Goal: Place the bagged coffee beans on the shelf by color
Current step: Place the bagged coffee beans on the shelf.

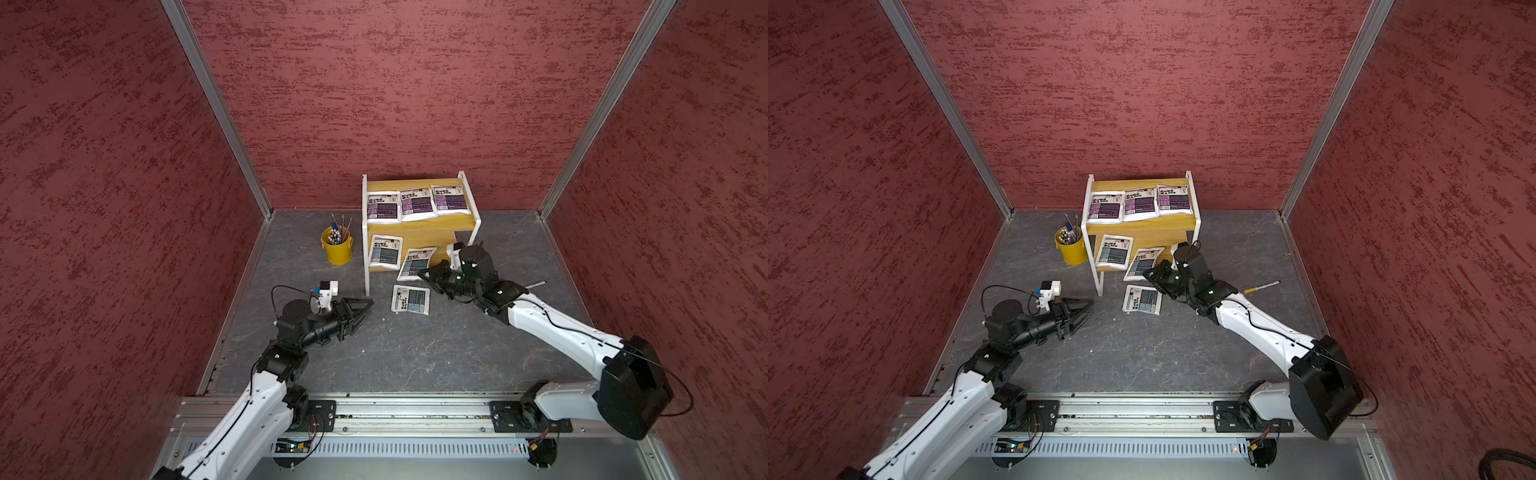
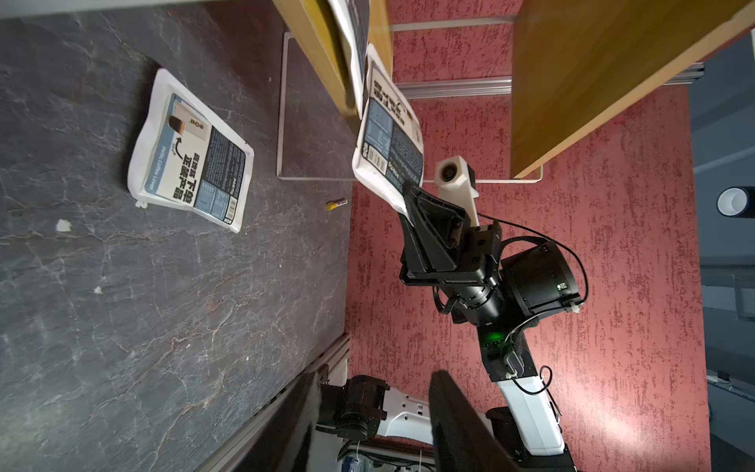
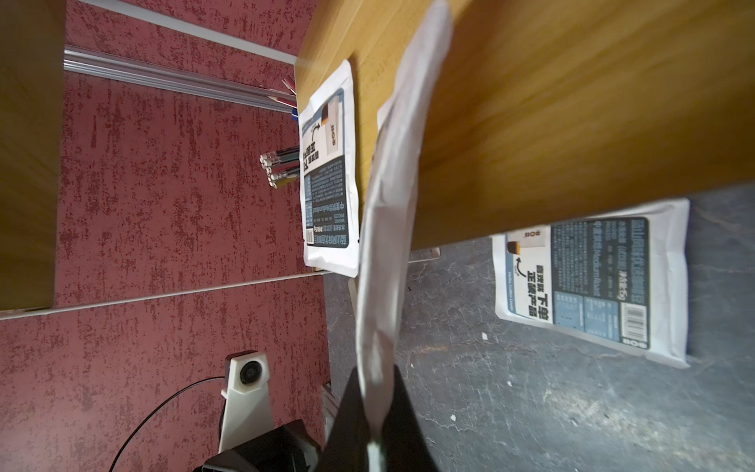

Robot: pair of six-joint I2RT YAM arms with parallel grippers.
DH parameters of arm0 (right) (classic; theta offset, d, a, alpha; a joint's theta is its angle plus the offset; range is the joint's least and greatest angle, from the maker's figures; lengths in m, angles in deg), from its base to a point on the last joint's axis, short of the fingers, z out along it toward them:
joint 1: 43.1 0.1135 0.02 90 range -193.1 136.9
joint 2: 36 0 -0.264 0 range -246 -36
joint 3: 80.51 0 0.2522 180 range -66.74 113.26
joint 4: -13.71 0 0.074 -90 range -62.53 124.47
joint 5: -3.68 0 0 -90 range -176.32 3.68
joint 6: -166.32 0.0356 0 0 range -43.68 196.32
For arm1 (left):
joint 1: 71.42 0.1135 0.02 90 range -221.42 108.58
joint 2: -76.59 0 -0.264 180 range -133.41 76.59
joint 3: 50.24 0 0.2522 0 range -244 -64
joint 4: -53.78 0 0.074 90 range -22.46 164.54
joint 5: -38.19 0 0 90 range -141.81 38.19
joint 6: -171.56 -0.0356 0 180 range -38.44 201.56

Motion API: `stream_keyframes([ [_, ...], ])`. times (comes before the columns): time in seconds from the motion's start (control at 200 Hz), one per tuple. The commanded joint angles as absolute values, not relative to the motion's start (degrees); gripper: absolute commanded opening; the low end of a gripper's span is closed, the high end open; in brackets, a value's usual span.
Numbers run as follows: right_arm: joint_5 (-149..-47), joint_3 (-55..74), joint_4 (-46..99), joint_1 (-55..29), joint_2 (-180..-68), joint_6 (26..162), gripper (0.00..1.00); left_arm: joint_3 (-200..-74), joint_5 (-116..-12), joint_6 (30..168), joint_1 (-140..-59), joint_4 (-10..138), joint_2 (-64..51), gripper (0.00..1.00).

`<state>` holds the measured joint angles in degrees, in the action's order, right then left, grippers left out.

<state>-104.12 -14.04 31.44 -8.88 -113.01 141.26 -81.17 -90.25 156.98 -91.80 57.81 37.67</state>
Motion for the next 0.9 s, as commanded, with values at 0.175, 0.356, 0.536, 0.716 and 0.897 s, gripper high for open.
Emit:
stream_keyframes([
  [0.175,-104.25,-12.76,29.93,-9.35,-114.13,141.71,0.05,-86.67,-87.70,155.70,-96.11,40.79,21.31,0.55],
  [0.356,-104.14,-12.52,30.43,-9.37,-114.02,141.62,0.05,-89.68,-89.08,156.65,-96.99,30.67,10.92,0.53],
  [0.536,-104.34,-12.19,30.02,-9.35,-114.55,141.71,0.05,-91.84,-89.91,157.88,-97.78,24.82,3.60,0.50],
  [0.716,-104.93,-11.94,30.33,-9.42,-114.78,141.36,0.05,-92.53,-90.10,157.63,-98.03,23.71,0.04,0.47],
  [0.897,-105.30,-11.92,29.95,-9.47,-115.23,141.44,0.05,-92.79,-89.52,157.90,-98.02,22.48,-2.36,0.45],
])
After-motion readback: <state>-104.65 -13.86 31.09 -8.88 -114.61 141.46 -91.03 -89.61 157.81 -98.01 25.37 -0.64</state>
